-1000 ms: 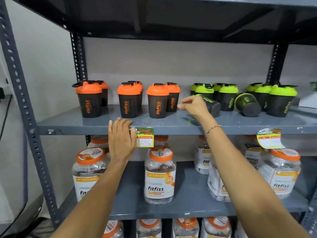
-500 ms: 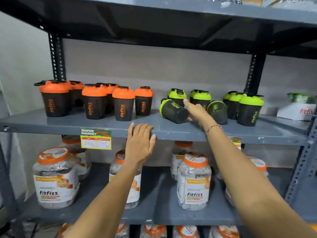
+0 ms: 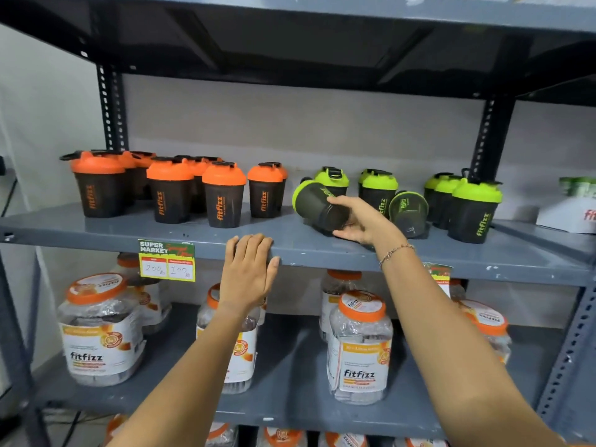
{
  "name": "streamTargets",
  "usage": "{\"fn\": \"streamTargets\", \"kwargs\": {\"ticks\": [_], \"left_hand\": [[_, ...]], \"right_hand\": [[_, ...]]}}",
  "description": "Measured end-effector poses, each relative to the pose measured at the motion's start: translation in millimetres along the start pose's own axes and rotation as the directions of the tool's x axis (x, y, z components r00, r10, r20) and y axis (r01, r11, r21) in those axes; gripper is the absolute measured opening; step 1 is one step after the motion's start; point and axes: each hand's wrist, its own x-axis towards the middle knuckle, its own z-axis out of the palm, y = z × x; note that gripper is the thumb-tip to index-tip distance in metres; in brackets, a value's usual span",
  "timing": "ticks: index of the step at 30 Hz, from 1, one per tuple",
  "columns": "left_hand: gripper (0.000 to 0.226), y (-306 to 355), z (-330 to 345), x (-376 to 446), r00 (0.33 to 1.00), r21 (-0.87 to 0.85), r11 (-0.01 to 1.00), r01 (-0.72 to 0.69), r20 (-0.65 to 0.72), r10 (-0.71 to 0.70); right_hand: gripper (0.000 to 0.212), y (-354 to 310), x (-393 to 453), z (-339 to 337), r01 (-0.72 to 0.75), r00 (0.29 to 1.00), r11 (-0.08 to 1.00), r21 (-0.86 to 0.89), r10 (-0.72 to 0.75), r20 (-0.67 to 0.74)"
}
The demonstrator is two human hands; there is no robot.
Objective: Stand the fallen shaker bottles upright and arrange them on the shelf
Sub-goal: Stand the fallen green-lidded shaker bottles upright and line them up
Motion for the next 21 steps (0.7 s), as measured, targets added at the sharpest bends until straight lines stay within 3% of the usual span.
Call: {"fn": "streamTargets", "kwargs": {"ticks": [2,4,6,8,11,14,17,21], "left_hand": [[0.038,0,1,1,1.0,0.0,1.0,-0.001,0.002,0.001],[0.039,-1,2,1,1.0,0.0,1.0,-0.008,0.005,0.008],[0.039,-2,1,1,1.0,-0.002,1.0,-0.017,0.006,0.017],[0.039,-3,1,1,1.0,-0.008,1.0,-0.026,0.006,0.026],[0.04,-5,2,1,0.999,-0.014,0.999,-0.032,0.022,0.033],[0.04,-6,4,0,0.999,-0.008,0.999,-0.035,0.03,0.035],[0.04,-6,5,0,0.999,-0.014,0.999,-0.038,0.014,0.038],[0.041,-6,3,0,0.999,-0.016,0.999,-0.048,0.002,0.048]], "right_hand": [[0.038,5,-2,-1,0.014,0.996,0.965,0.263,-0.036,0.081],[0.051,7,-5,2,0.012,0.984,0.908,0.418,-0.085,0.157],[0.062,7,-9,9,-0.008,0.963,0.879,0.477,-0.121,0.239],[0.055,8,-9,16,-0.014,0.947,0.883,0.47,-0.14,0.29],[0.034,11,-6,26,0.094,0.964,0.954,0.284,-0.158,0.213],[0.053,15,-1,30,0.23,0.973,0.972,-0.04,-0.229,0.039],[0.068,15,8,30,0.223,0.955,0.921,-0.319,-0.273,-0.12],[0.06,16,18,34,0.169,0.954,0.876,-0.453,-0.26,-0.147]]}}
